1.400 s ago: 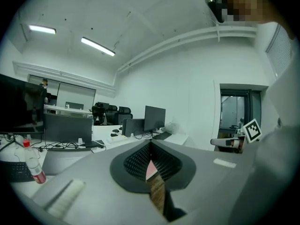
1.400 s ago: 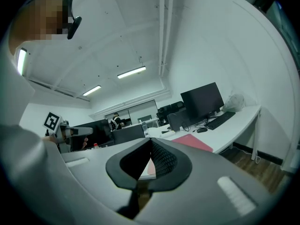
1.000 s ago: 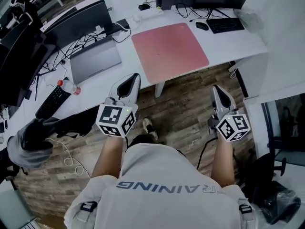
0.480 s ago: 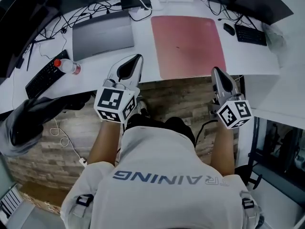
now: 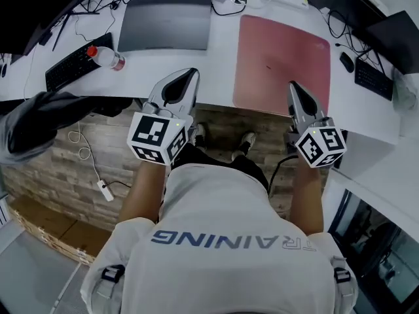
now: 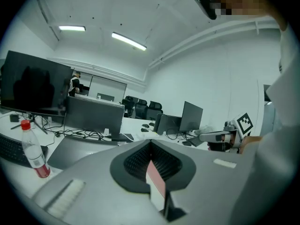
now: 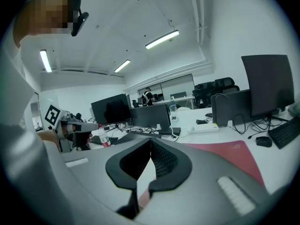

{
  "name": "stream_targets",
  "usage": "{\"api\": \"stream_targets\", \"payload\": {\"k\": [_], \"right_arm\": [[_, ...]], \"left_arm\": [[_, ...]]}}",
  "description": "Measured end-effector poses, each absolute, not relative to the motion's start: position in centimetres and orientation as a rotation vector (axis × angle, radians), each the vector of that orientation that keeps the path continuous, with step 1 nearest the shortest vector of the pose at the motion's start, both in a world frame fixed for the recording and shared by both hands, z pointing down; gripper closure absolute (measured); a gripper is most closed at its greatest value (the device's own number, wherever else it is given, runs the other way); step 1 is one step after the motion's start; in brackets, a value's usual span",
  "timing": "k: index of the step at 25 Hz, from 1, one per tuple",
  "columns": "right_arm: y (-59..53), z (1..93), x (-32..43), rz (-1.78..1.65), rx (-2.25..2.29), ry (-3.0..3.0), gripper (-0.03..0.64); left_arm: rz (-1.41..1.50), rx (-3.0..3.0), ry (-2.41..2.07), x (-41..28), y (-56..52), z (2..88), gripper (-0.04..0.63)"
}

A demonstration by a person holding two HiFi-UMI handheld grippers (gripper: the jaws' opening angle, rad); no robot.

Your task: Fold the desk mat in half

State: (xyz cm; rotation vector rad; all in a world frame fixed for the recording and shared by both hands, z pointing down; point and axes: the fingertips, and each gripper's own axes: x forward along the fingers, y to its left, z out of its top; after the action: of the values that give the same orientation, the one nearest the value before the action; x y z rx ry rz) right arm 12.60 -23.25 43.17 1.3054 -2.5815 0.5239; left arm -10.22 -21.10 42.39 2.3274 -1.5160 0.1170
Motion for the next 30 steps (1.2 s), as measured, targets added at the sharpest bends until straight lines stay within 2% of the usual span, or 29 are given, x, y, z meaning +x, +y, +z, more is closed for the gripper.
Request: {"api": "stream_targets", "payload": {"k": [4,5,7,14,21,27,30], "right_arm": [[-23.7,45.7,12.8,0.518,1.161,-2.545,0.595],[-23.7,46.7,12.6,0.522,1.110,-2.526,0.580],[-23.3,49.0,11.7,0.547,0.989,-2.483,0.508],[-19.1,59.3,7.7,0.339,0.596,-2.215,0.423],[-15.1,67.7,5.6,0.166,0.402,-2.029,0.423],[-15.4,70.5,5.0,0.115,0.425,-1.939,0.425],[-15.7,70.9,5.1,0.009,0.434,-1.877,0.475]], "left_arm": [[0.126,2.256,-1.603,-9.1,-20.4,42.4,0.592],[0.134,2.241,-1.621,-8.9,-20.1,42.6,0.592],[0.154,2.205,-1.652,-8.5,-19.5,43.3,0.592],[0.206,2.105,-1.732,-9.0,-16.5,45.6,0.592],[0.243,2.063,-1.711,-10.2,-15.0,48.2,0.592],[0.237,2.041,-1.700,-11.8,-14.5,49.1,0.592],[0.225,2.014,-1.707,-13.0,-13.8,49.6,0.592]]}}
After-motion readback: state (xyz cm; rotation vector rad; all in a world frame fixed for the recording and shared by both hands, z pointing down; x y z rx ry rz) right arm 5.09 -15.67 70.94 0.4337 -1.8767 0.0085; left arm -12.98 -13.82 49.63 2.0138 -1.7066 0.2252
